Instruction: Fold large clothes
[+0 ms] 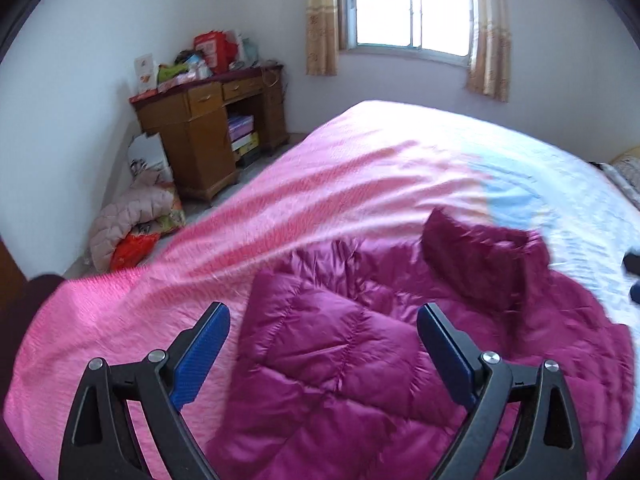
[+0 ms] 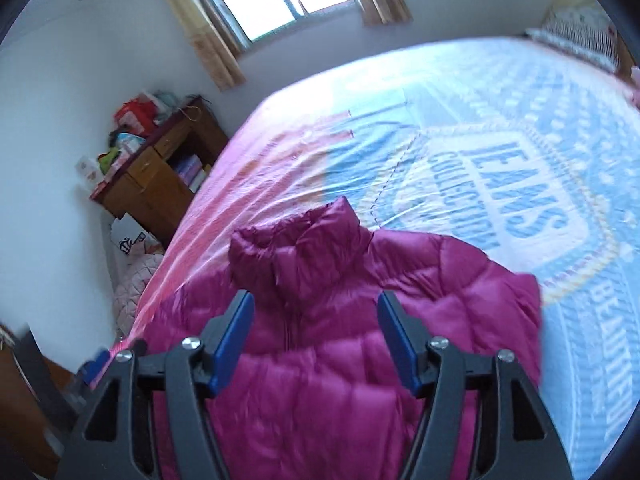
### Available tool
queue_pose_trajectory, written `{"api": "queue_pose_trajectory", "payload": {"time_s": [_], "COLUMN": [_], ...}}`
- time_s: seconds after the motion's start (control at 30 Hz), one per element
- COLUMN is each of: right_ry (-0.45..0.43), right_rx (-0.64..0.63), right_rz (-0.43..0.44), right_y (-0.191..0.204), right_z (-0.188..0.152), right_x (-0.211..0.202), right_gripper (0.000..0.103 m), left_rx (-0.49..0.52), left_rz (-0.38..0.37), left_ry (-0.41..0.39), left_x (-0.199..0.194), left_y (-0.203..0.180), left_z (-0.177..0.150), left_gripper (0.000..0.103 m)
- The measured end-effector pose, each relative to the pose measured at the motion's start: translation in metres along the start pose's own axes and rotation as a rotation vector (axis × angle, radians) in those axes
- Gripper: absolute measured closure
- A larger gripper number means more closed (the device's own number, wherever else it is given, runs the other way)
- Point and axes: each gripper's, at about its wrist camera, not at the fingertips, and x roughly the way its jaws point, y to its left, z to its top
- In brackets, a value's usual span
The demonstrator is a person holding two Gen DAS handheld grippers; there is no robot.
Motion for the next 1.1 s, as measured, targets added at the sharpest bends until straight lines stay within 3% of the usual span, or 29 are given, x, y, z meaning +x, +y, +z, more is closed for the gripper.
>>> {"api": "queue_pose_trajectory", "payload": {"time_s": [0.17, 0.4, 0.63, 0.67, 0.7, 0.8, 0.97, 1.1], "right_ry": [0.103, 0.201, 0.298, 0.304, 0.306, 0.309, 0.302, 0.284], "right_rx": [0.073, 0.111, 0.067, 0.051, 0.033, 0.019, -0.043, -0.015], "right_rz": [-0.027, -0.104, -0.236, -0.244, -0.254, -0.237, -0.228, -0.19], "right_y": [-0.007, -0.005, 0.004, 0.005, 0.005, -0.003, -0.019, -0.037], "right_z": [0.035, 0.063, 0.059, 0.058, 0.057, 0.056, 0.049, 0.038], "right_x": [0.056, 0.12, 0.162, 0.162, 0.159, 0.144, 0.104, 0.081], "right_gripper": [0.036, 0.035, 0.036, 0.045, 0.062, 0.083, 0.088, 0.089], "left_rx": [-0.017, -0.029, -0.034, -0.038, -0.043, -0.048, -0.055, -0.059], "left_rz": [0.09, 0.102, 0.1, 0.097, 0.093, 0.09, 0.082, 0.079], "left_ry": [0.095, 0.073, 0.069, 0.07, 0.071, 0.073, 0.073, 0.074], "left_x": [0.044, 0.037, 0.036, 0.034, 0.035, 0.036, 0.036, 0.037], "left_y": [-0.004, -0.002, -0.002, -0.002, -0.001, 0.001, 0.002, 0.005], "left_z": [-0.03, -0.035, -0.036, -0.036, -0.035, -0.031, -0.03, -0.028], "left_gripper": [0.008, 0.008, 0.008, 0.008, 0.008, 0.008, 0.008, 0.008]}}
